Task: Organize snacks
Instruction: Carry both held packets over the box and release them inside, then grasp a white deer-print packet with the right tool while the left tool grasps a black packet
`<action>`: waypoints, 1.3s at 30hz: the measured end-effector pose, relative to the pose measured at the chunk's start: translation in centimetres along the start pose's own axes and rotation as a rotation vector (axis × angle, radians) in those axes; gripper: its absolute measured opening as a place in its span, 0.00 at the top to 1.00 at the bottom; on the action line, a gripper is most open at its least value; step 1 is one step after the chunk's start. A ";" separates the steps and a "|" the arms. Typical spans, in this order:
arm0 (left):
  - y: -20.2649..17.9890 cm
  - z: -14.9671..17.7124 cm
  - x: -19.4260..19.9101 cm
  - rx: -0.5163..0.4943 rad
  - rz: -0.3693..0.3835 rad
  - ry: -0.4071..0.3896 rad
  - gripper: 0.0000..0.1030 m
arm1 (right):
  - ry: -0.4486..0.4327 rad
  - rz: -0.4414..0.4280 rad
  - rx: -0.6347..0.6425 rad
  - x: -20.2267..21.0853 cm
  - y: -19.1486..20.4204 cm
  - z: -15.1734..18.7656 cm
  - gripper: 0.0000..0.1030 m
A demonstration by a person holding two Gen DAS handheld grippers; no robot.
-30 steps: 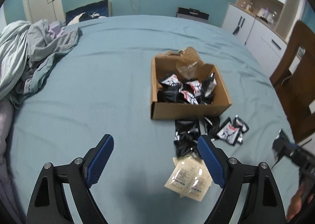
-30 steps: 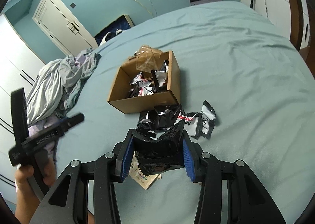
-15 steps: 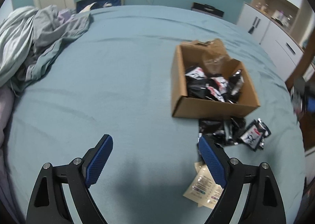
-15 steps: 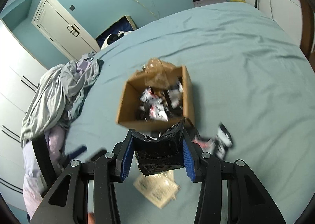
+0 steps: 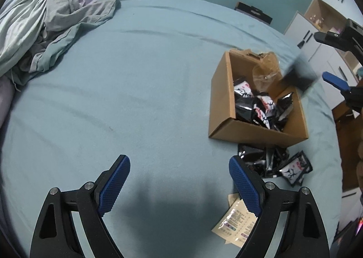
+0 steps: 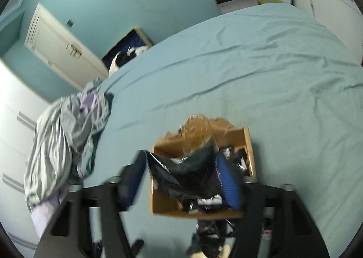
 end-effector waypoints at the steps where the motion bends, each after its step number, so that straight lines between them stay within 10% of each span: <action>1: 0.0 -0.1 0.1 -0.002 -0.001 -0.006 0.12 | -0.025 0.009 -0.001 0.3 -0.1 -0.3 0.26; 23: -3.6 0.6 1.8 -0.193 -0.065 -0.064 0.12 | 0.139 0.217 0.208 8.1 -5.7 14.6 0.20; 29: -4.3 1.0 0.5 -0.212 -0.064 -0.036 0.12 | 0.123 0.365 0.297 6.4 -8.0 13.7 0.20; 39: -6.1 2.1 -1.0 -0.288 -0.063 -0.010 0.12 | 0.184 0.323 0.166 2.6 -11.2 12.6 0.20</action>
Point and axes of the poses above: each gripper's, at about its wrist camera, not at the fingertips, and x roughly against the way its jaws point, y to its left, z to its underside, the point moved 5 cm from there along -x, roughly the way its jaws point, and after that the axes turned 8 degrees about -x, right-handed, at the moved point
